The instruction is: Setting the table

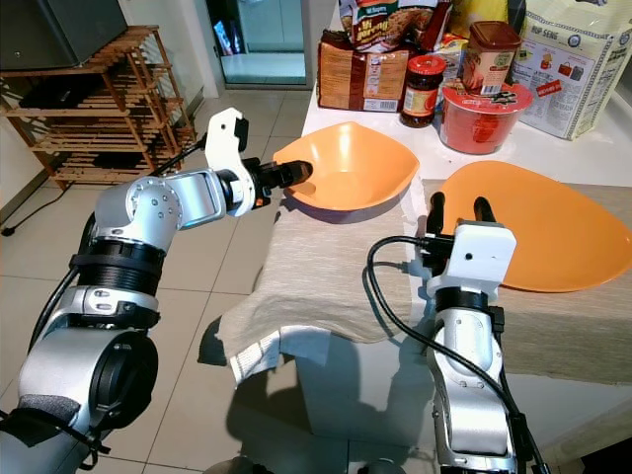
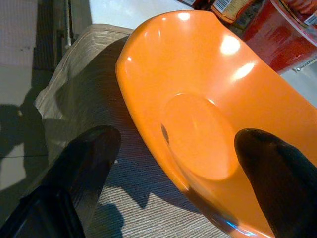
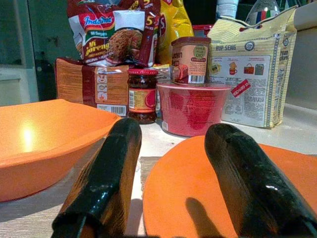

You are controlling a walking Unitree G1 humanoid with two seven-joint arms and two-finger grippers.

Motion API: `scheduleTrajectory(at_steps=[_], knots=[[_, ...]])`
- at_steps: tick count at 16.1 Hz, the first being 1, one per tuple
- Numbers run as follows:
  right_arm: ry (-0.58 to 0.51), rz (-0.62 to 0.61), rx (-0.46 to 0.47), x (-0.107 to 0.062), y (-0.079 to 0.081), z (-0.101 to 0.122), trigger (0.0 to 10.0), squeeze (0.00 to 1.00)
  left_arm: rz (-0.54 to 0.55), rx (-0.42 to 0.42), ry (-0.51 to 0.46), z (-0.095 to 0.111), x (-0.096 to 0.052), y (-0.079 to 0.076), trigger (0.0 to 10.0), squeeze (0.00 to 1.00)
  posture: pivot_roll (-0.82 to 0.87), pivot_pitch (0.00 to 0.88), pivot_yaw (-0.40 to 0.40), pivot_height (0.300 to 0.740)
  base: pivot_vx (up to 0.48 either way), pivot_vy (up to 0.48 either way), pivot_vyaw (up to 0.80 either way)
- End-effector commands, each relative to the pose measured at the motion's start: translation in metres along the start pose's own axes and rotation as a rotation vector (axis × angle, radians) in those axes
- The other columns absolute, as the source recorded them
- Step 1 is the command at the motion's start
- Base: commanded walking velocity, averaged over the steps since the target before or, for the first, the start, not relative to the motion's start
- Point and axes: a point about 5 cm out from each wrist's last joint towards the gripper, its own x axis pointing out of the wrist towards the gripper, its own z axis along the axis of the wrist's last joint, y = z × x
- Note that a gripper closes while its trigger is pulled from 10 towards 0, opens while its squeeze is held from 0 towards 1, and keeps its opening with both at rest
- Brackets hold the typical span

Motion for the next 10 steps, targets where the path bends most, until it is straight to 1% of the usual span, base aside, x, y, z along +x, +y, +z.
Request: scheduleTrajectory(at_steps=[1,5,10], knots=[[-0.020,0.000,-0.001,0.000,0.000,0.005,10.0,0.00,0.015,0.019,0.013,0.000,0.000,0.001,10.0,0.00,-0.09,0.000,0.090,0.722,0.000,0.000,0.00],[-0.023,-0.001,-0.001,0.001,0.000,0.006,10.0,0.00,0.014,0.026,0.026,-0.004,0.002,0.000,10.0,0.00,-0.09,0.000,0.091,0.722,0.000,0.000,0.00],[-0.025,0.014,0.006,-0.001,0.001,0.009,10.0,0.00,0.017,0.023,0.046,-0.011,0.004,0.003,10.0,0.00,-0.09,0.000,0.092,0.722,0.000,0.000,0.00]])
